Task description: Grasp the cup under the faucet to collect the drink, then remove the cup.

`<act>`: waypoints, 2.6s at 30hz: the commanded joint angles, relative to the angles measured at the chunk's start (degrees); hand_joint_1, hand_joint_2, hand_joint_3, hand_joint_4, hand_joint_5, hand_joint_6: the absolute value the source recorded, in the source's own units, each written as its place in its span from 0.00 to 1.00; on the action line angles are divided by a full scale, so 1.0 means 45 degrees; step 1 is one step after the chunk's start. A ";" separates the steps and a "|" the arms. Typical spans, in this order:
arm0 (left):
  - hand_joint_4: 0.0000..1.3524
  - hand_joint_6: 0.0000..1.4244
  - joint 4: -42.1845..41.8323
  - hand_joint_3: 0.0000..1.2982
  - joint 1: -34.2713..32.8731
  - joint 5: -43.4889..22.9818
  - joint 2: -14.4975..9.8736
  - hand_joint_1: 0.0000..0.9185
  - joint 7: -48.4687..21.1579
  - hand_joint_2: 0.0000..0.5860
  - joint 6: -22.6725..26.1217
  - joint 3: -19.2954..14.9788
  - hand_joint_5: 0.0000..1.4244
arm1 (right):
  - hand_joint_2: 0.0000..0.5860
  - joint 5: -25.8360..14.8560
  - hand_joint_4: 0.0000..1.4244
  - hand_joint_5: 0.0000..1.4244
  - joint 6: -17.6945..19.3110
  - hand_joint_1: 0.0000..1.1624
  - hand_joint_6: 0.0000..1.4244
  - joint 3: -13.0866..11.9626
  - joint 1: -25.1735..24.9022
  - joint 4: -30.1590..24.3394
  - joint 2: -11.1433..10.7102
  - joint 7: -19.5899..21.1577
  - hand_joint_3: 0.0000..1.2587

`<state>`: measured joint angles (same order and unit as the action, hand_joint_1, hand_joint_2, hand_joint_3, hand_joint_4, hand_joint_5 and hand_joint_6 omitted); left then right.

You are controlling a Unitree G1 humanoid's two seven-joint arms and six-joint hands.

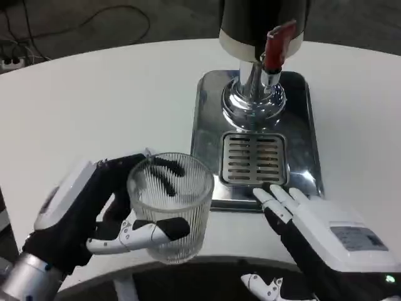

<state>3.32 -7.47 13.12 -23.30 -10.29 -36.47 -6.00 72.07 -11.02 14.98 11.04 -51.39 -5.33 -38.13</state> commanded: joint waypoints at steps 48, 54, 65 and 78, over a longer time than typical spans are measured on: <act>0.89 1.00 1.3291 0.82 -1.0727 0.4696 0.1047 0.52 0.7489 0.46 -0.0335 0.4623 0.95 | 0.68 -0.2112 0.00 0.00 0.1507 0.37 0.00 -0.2882 0.3166 -0.1914 0.0301 0.0943 0.04; 0.88 1.00 1.3769 0.82 -1.1287 0.4811 0.1334 0.52 0.8113 0.46 -0.0067 0.4929 0.95 | 0.68 -0.2442 0.00 0.00 0.1804 0.37 0.00 -0.3325 0.3336 -0.1914 0.0426 0.0884 0.04; 0.87 1.00 1.4559 0.82 -1.2129 0.4806 0.1967 0.52 0.8481 0.46 0.0568 0.5436 0.94 | 0.68 -0.3200 0.00 0.00 0.2520 0.37 0.00 -0.4332 0.3780 -0.1914 0.0643 0.0879 0.04; 0.74 0.95 1.4595 0.73 -1.2248 0.4991 0.2228 0.52 0.8441 0.46 0.0544 0.6129 0.83 | 0.68 -0.3905 0.00 0.00 0.2826 0.37 0.00 -0.5017 0.3994 -0.1914 0.0723 0.0718 0.04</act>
<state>68.91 -61.35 34.86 -13.16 26.91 -33.59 20.99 54.82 1.13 -7.39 28.18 -59.06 -2.38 -34.71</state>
